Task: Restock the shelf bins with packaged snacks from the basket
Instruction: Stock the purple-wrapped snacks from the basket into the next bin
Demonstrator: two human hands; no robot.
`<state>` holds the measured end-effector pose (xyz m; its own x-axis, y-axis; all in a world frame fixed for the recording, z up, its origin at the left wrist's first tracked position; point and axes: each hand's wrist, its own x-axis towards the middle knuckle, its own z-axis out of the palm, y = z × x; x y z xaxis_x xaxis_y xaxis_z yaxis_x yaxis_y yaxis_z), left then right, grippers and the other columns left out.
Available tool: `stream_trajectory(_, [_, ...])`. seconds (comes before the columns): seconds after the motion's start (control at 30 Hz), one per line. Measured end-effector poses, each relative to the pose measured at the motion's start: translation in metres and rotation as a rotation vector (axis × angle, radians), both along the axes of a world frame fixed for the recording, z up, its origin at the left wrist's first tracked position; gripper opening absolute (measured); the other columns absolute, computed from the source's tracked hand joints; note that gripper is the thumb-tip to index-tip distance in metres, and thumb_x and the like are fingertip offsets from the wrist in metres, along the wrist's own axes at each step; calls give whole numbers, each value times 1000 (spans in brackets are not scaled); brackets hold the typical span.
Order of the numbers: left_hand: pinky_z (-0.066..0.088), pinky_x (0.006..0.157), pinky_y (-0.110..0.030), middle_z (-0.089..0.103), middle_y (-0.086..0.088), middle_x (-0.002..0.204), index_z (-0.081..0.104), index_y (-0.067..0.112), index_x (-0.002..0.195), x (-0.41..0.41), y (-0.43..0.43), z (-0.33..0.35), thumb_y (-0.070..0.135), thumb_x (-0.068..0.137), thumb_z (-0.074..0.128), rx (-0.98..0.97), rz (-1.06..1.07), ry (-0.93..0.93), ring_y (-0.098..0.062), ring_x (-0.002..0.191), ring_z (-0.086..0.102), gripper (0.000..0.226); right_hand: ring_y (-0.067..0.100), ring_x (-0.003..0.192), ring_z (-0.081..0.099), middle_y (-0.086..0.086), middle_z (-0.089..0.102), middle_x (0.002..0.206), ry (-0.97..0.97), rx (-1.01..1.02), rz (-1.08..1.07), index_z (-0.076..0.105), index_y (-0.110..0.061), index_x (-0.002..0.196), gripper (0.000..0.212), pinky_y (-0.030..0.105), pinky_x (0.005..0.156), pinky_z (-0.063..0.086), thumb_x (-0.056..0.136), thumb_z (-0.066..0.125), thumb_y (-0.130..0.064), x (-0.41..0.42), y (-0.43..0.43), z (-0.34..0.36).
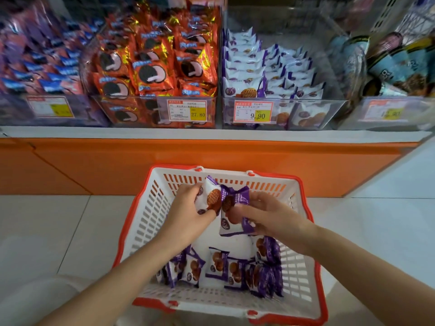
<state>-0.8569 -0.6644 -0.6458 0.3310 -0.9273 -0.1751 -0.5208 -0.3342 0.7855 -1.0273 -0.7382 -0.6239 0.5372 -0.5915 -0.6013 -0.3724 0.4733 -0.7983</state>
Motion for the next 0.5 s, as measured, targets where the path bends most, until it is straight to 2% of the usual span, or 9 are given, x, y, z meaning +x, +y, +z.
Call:
stream_trajectory(0.1, [37, 72, -1, 51, 4, 118, 53, 15, 121, 9, -4, 19, 15, 85, 68, -30, -44, -41, -8, 98, 51, 39, 1, 83, 65, -5, 63, 110, 35, -70, 9, 48, -20, 121, 48, 8, 55, 47, 81, 74, -16, 5, -1, 8])
stream_trajectory(0.17, [35, 69, 2, 54, 9, 112, 51, 21, 118, 12, -7, 33, 17, 84, 70, -71, -39, -50, -2, 91, 51, 39, 7, 81, 68, 2, 66, 106, -3, -60, -27, 49, -18, 120, 47, 13, 58, 50, 80, 72, -5, 9, -5, 12])
stream_trajectory(0.27, [39, 62, -5, 61, 9, 102, 55, 27, 102, 22, -13, 46, 16, 80, 73, -110, -7, -46, 1, 85, 56, 31, 15, 80, 70, 7, 70, 94, -68, -41, -109, 55, -16, 105, 37, 23, 66, 57, 78, 67, 7, 14, -13, 22])
stream_trajectory(0.37, [40, 57, -6, 64, 13, 91, 58, 32, 89, 31, -19, 60, 9, 76, 73, -169, 42, -57, 1, 80, 58, 30, 24, 89, 70, 15, 71, 97, -135, -20, -143, 60, -4, 102, 27, 28, 77, 58, 78, 65, 10, 16, -24, 33])
stream_trajectory(0.5, [41, 58, -4, 61, 16, 91, 57, 30, 100, 36, -33, 75, 12, 79, 74, -271, 118, -58, 4, 80, 57, 33, 26, 90, 70, 17, 70, 101, -219, -48, -304, 59, -2, 103, 24, 28, 78, 58, 81, 66, 5, 18, -40, 38])
